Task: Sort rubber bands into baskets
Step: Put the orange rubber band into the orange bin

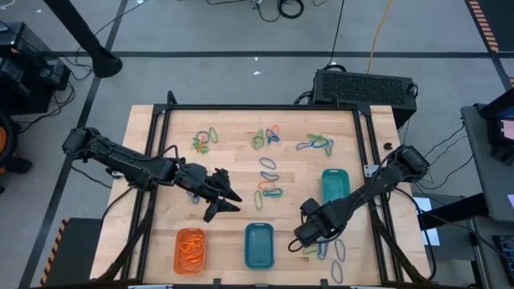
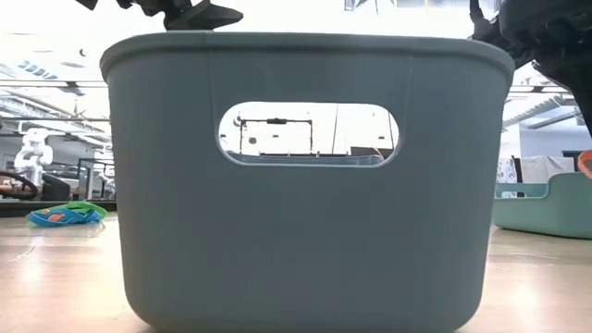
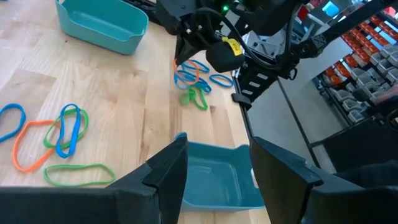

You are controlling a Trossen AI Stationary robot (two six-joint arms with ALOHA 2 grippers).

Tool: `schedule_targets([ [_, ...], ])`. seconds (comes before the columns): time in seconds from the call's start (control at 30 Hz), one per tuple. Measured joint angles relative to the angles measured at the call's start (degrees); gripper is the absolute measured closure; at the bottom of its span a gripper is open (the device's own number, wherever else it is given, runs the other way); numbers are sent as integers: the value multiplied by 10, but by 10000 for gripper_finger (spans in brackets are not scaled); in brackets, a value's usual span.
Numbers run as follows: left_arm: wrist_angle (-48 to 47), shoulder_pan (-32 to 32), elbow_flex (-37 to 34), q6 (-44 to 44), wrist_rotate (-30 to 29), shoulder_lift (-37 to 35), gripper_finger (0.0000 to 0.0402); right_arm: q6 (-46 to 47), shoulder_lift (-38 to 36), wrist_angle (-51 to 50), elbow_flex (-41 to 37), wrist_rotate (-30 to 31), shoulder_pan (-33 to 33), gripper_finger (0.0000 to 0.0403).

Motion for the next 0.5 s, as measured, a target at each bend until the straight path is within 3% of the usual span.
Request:
schedule_targets([
  [0.5, 0, 0, 0, 2, 0, 0, 221, 1, 0, 8, 0, 4, 0, 399],
])
